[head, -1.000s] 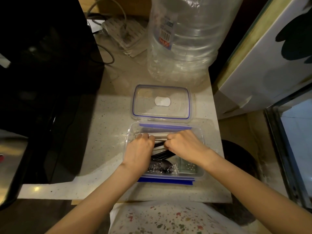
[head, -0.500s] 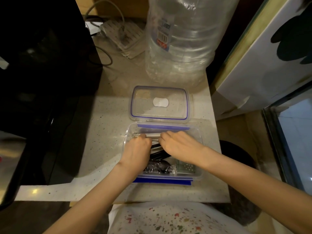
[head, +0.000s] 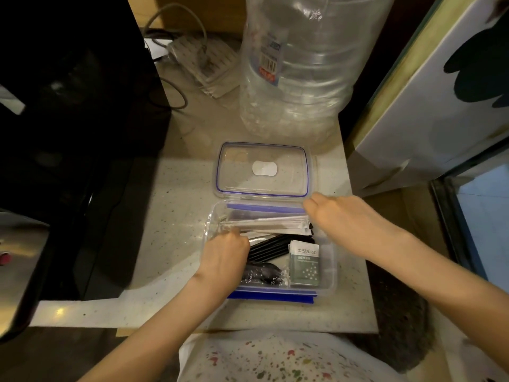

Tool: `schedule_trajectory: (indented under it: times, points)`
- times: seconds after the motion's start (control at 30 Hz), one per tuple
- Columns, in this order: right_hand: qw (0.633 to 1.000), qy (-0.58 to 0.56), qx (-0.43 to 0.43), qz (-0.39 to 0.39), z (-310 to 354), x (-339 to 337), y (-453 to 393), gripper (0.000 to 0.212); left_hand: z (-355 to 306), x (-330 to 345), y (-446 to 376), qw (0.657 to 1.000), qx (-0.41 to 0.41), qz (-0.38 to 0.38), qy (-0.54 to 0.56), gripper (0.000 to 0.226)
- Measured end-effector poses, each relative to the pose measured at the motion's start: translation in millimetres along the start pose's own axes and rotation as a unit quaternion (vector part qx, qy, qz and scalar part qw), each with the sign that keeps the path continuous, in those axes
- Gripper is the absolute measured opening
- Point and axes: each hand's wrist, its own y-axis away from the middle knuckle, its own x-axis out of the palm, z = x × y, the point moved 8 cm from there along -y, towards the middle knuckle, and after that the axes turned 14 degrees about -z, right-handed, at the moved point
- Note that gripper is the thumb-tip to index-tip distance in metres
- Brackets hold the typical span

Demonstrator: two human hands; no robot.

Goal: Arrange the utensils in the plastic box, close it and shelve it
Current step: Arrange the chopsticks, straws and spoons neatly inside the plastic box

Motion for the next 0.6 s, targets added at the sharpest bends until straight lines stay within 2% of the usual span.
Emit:
schedule_trajectory:
  times: [0.23, 0.3, 0.33, 0.37, 0.5, 0.6]
  points:
    - [0.997, 0.011, -0.010, -0.079, 44, 20, -22, 0.034, 1, 2, 0, 1.000, 0.003, -0.008, 0.011, 0.019]
    - [0.995, 0.015, -0.002, -0.098, 52, 27, -28, 0.042, -1, -8, 1, 0.999, 0.010, -0.041, 0.018, 0.012]
    - [0.994, 0.006, 0.002, -0.111, 53, 30, -31, 0.044, -3, -12, 1, 0.998, 0.018, -0.048, 0.029, 0.012]
    - [0.993, -0.003, 0.008, -0.119, 52, 34, -33, 0.043, -4, -14, 0, 0.997, 0.028, -0.064, 0.036, 0.022]
    - [0.991, -0.056, 0.037, -0.116, 43, 40, -29, 0.033, 0, -23, -9, 0.990, 0.022, -0.131, 0.042, 0.036]
    - [0.982, -0.085, 0.100, -0.137, 28, 44, -19, 0.009, 1, -20, -19, 0.991, 0.025, -0.130, 0.011, 0.040]
